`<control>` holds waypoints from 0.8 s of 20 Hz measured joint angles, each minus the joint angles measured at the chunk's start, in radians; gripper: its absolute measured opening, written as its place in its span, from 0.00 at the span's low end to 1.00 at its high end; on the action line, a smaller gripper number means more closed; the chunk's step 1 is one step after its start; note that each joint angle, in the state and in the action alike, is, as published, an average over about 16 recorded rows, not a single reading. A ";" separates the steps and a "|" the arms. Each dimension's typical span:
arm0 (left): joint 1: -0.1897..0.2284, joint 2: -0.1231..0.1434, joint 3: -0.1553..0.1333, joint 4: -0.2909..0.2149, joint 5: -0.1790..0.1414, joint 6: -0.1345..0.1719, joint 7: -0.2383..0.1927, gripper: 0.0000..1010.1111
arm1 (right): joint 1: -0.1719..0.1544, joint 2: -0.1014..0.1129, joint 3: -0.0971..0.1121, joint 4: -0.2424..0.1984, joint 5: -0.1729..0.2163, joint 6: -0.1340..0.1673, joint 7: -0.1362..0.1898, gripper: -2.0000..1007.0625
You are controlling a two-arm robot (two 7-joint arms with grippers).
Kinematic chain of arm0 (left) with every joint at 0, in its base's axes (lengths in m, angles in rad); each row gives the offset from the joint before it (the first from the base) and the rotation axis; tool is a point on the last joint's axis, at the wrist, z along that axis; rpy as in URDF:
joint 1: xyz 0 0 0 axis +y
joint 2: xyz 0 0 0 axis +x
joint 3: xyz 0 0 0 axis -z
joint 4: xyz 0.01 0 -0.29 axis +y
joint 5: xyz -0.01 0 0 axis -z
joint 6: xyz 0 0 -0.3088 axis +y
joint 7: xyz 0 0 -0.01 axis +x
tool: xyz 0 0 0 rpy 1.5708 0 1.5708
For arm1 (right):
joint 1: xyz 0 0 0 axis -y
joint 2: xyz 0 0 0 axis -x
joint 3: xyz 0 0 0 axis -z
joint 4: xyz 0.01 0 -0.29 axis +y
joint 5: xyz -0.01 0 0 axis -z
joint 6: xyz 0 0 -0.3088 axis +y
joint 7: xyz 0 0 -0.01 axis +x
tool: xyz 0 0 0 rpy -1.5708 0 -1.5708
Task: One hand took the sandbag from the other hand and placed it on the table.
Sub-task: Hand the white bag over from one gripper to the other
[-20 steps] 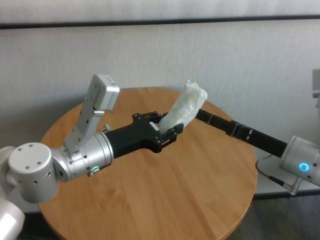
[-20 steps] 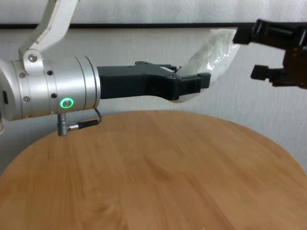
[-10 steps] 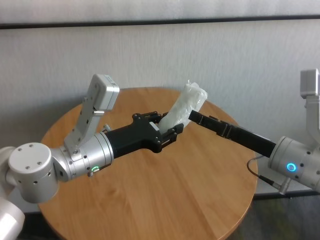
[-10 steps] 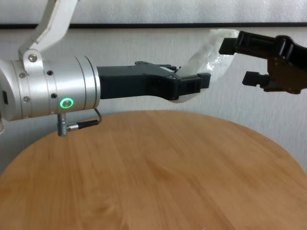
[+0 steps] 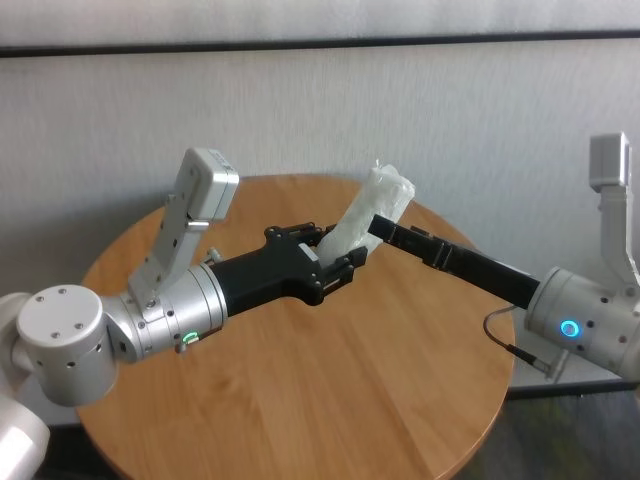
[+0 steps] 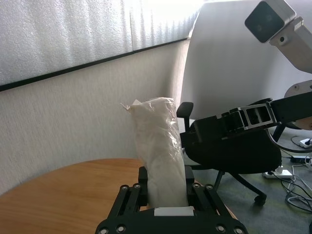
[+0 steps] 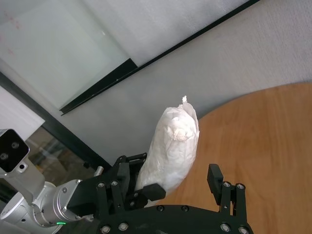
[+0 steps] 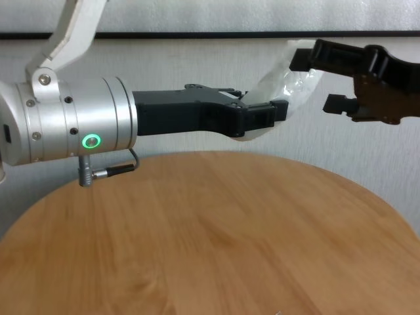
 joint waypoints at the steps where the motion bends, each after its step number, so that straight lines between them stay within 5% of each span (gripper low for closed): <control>1: 0.000 0.000 0.000 0.000 0.000 0.000 0.000 0.44 | 0.003 -0.001 -0.003 0.002 0.001 -0.003 -0.003 1.00; 16: 0.000 0.000 0.000 0.000 0.000 0.000 0.000 0.44 | 0.029 -0.026 -0.038 0.028 0.023 -0.061 -0.045 1.00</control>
